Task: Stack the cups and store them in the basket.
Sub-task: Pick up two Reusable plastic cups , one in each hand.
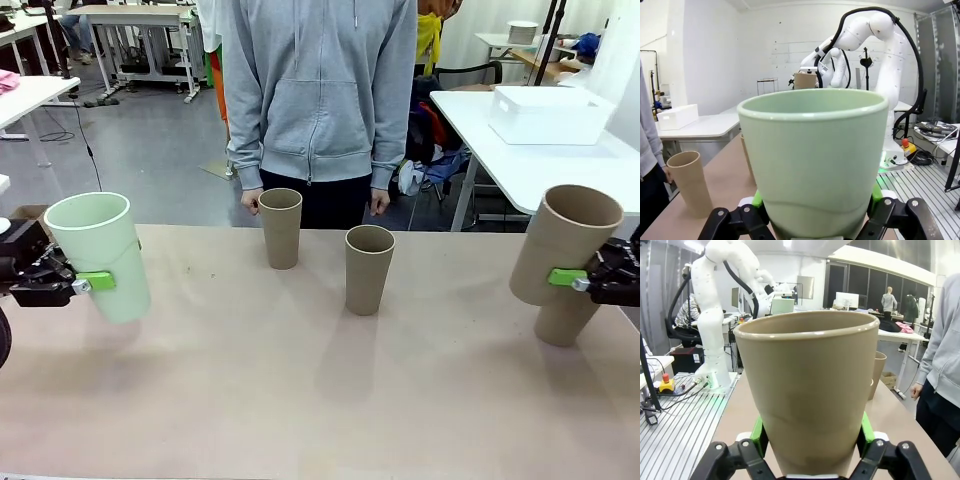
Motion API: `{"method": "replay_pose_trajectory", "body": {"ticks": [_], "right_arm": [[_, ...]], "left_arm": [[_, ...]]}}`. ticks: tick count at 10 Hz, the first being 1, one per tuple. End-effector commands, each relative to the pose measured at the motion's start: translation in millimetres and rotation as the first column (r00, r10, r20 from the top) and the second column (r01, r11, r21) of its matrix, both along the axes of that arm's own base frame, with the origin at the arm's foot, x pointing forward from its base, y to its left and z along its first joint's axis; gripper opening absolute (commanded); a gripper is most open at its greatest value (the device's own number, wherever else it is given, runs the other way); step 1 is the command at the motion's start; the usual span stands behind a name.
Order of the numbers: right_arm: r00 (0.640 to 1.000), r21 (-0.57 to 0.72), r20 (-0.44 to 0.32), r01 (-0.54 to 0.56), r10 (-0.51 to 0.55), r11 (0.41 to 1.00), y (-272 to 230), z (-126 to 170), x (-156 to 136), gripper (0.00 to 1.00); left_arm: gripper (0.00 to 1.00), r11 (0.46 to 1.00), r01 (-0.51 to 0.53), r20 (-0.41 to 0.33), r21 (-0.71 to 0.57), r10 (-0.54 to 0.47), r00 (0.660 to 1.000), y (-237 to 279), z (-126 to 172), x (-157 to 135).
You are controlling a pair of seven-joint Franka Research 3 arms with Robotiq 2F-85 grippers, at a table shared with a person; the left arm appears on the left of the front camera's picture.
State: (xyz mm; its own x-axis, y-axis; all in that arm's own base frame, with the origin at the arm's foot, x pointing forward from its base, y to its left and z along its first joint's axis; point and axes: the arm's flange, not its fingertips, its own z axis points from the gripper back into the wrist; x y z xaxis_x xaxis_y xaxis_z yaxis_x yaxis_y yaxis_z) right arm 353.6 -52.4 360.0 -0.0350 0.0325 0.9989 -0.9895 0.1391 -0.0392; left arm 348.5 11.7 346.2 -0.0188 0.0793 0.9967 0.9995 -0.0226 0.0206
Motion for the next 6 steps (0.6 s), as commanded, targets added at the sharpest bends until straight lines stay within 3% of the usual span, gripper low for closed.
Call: {"method": "replay_pose_trajectory", "body": {"ticks": [1,6], "right_arm": [[0.999,-0.006,-0.023,0.029,-0.029,1.000,59,1,-62,0.84],[0.999,0.024,-0.032,0.035,-0.034,0.999,61,0,-63,0.84]], "left_arm": [[0.85,0.999,0.025,-0.014,-0.020,-0.025,1.000,-20,2,-37],[0.85,0.999,0.035,0.026,-0.040,-0.034,0.999,-36,10,-43]]}}
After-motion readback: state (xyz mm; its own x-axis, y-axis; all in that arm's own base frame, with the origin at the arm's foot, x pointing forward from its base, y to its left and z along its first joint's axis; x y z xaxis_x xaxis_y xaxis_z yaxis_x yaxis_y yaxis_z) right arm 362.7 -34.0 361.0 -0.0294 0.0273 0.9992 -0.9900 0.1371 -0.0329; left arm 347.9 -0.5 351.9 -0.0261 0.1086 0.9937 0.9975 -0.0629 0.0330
